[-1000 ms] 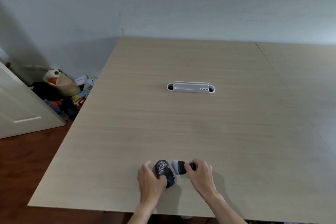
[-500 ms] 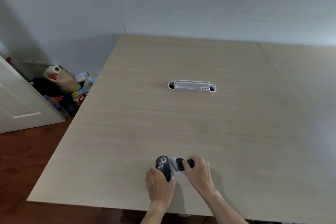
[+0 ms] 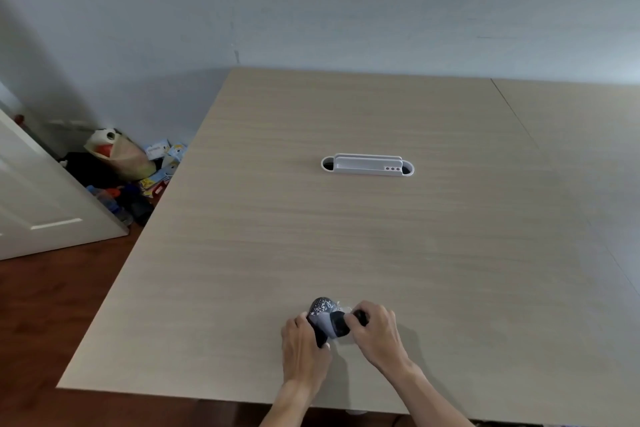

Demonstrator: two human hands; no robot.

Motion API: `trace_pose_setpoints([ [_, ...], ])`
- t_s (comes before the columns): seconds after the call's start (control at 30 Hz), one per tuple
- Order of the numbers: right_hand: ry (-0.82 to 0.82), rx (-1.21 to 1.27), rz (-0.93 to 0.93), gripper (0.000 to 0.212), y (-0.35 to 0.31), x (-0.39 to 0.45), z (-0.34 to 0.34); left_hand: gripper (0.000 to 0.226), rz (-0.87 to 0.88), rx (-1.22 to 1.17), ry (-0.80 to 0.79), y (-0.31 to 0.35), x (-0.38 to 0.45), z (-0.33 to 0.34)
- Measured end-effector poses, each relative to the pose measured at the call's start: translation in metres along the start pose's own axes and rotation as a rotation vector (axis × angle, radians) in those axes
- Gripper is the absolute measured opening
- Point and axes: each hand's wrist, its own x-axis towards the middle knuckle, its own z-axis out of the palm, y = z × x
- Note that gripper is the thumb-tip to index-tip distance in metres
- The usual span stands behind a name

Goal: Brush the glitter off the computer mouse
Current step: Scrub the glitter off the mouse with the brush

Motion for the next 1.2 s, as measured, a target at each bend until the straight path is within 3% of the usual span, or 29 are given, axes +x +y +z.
trace_pose_setpoints([
  [0.07,-0.061,0.005,-0.003,0.02,0.0,-0.001,0.002,0.039,0.007,-0.002,0.001,-0.001,0.001,0.0],
  [0.27,0.091,-0.021,0.033,0.02,0.005,0.003,-0.004,0.034,0.034,0.018,-0.022,-0.003,0.004,-0.002],
  [0.43,-0.07,0.035,-0.004,0.024,0.001,0.0,0.001,0.035,0.06,0.052,-0.041,-0.011,0.01,0.005],
  [0.63,0.108,-0.007,0.086,0.025,0.004,0.003,0.0,0.031,0.133,0.104,-0.094,-0.012,0.018,0.001],
  [0.83,-0.019,-0.017,0.017,0.025,-0.001,0.005,-0.001,0.026,0.179,0.131,-0.159,-0.01,0.03,-0.007],
  [1.03,0.148,-0.024,0.043,0.026,0.002,0.0,-0.004,0.024,0.232,0.183,-0.223,0.002,0.036,-0.022],
  [1.2,0.034,-0.008,0.004,0.027,0.002,-0.004,0.003,0.024,0.28,0.217,-0.244,0.009,0.034,-0.03],
])
